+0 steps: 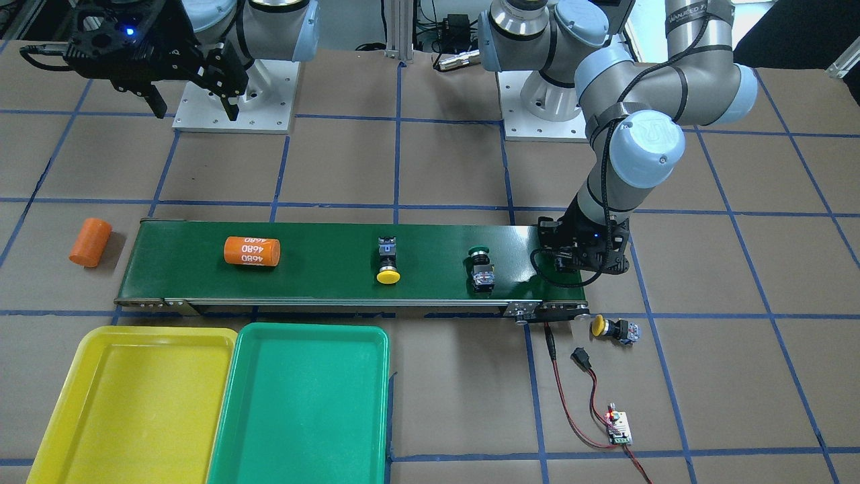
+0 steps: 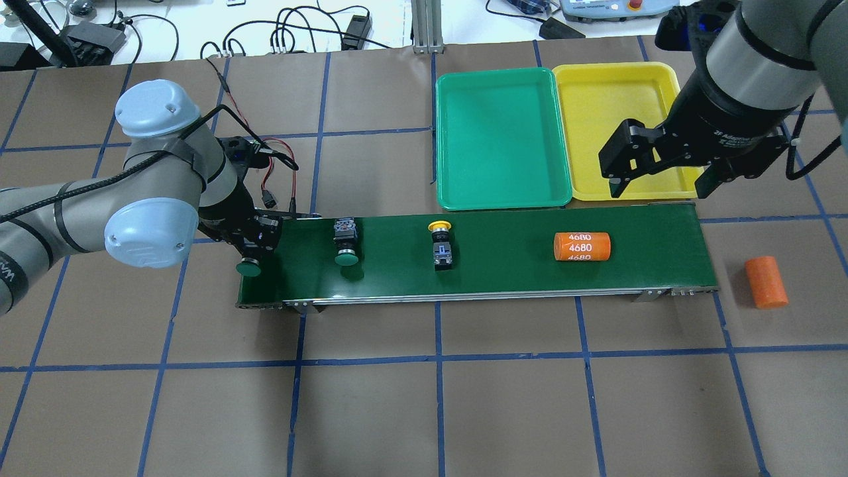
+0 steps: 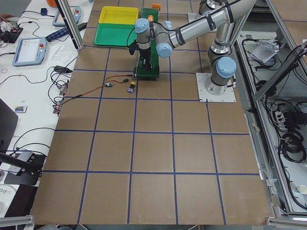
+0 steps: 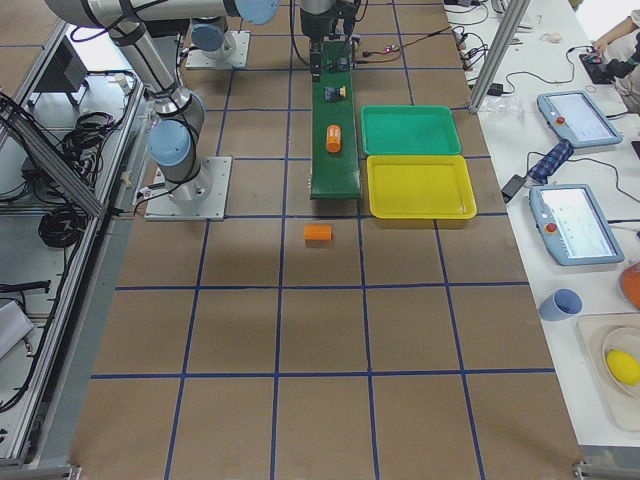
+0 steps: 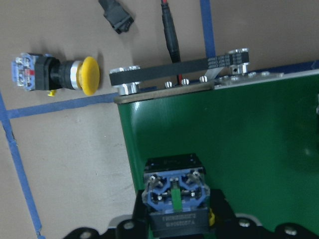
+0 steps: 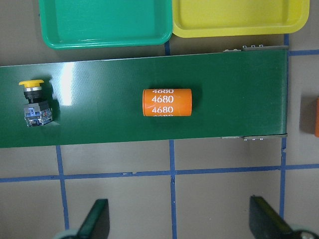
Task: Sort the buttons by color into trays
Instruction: 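Place the second green-capped button on the belt with the left gripper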
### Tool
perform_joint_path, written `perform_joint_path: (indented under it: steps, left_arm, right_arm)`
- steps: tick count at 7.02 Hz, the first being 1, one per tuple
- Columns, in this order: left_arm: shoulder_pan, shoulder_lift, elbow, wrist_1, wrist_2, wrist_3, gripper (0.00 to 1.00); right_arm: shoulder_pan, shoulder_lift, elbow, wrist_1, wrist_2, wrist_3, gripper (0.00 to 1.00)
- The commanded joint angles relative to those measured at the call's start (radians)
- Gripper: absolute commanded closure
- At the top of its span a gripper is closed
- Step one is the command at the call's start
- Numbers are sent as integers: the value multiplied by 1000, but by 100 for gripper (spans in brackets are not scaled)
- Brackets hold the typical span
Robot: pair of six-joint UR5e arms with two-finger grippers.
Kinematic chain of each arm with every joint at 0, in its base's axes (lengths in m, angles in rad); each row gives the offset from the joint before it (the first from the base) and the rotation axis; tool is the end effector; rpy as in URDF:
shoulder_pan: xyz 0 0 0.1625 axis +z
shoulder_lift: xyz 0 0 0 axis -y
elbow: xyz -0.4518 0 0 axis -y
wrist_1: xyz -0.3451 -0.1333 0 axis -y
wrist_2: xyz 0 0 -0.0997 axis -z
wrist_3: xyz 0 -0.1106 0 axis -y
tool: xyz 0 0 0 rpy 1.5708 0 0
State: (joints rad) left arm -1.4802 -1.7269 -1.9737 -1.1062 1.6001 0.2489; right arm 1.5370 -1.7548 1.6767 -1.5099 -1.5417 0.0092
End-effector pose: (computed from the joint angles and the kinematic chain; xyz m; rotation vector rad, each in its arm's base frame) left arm -0.0887 -0.4616 0.3063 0.2492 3.1150 0.1532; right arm 0.1242 -0.3674 0.5248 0.0665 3.1119 -0.0273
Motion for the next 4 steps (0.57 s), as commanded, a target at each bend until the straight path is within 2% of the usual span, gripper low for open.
perform_joint_path:
  steps: [1,2,3,4]
  left_arm:
    - [-2,-16,-4,21,-6,-2,88]
    - [-2,-22,-4,26,-6,-3,40]
    - [0,-28,-2,48,-8,-2,35]
    - [-5,-28,-1,57,-15,0,35]
  right_arm:
    - [0,0,1,0,0,0,0]
    - [0,0,2,0,0,0,0]
    - [0,0,0,0,0,0,0]
    - [0,0,0,0,0,0,0]
